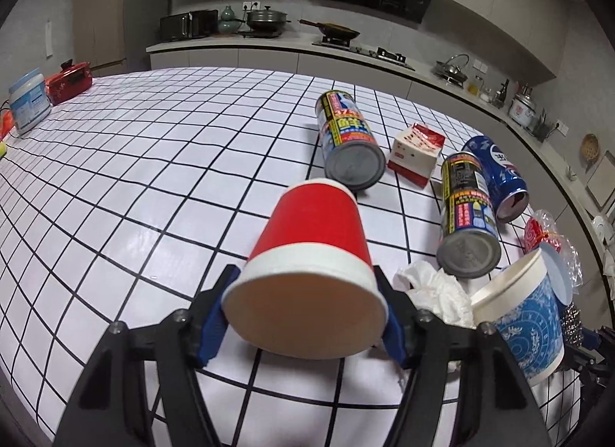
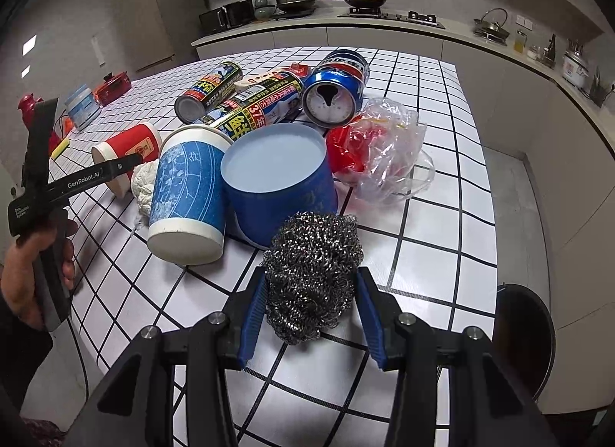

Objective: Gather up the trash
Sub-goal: 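Carry the steel wool and red paper cup over the bin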

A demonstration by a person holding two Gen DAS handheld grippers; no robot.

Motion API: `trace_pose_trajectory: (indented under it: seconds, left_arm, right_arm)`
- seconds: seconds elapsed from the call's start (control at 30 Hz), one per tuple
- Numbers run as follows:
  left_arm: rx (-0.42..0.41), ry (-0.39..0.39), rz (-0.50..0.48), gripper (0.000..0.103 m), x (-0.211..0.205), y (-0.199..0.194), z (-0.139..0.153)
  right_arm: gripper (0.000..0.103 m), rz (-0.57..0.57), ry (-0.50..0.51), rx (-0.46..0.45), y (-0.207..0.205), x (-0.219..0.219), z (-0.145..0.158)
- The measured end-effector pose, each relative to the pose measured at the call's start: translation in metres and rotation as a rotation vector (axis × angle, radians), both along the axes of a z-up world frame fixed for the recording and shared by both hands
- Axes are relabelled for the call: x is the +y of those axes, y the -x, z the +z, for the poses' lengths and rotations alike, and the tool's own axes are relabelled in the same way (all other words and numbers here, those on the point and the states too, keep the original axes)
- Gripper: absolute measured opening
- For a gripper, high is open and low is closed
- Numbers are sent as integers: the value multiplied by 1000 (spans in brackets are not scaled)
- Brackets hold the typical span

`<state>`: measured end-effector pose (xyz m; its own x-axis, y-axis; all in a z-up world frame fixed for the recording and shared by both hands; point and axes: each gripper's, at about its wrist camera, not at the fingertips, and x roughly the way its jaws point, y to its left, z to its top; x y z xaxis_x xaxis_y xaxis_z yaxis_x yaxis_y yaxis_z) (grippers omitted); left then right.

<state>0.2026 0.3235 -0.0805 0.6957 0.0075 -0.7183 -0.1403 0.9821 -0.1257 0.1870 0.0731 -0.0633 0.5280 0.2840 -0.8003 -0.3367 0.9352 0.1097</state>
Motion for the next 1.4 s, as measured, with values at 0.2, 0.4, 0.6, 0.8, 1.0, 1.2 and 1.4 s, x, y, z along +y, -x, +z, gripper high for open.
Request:
trace_pose_trajectory:
  seconds: [0.2,0.4,0.6,0.8,1.0,1.2,1.4]
  left_arm:
    - [-1,-4,-1,68,1,0,0]
    - [-1,-7,-7,67,-1,1,0]
    - [-1,-10,1,67,-1,3,0]
    - [-16,-12,11,67,0,7,6]
    - [-31,-15,18,67,-2,17,13]
    - [-33,-12,41,66,-3,27,14]
    - [-37,-17,52,66,-8,38,16]
  right_arm:
    - [48,-9,1,-2,1,-2,1]
    - [48,-19,-2,-2,0,-5,2]
    - [48,-20,-4,-5,1,-6,4]
    - [48,-19,-9,-14,3,-9,8]
    - [48,-13,-16,-29,10,-15,15]
    - [48,-19,-25,-39,14,-25,19]
    - [48,-21,-37,-49,20,-33,23]
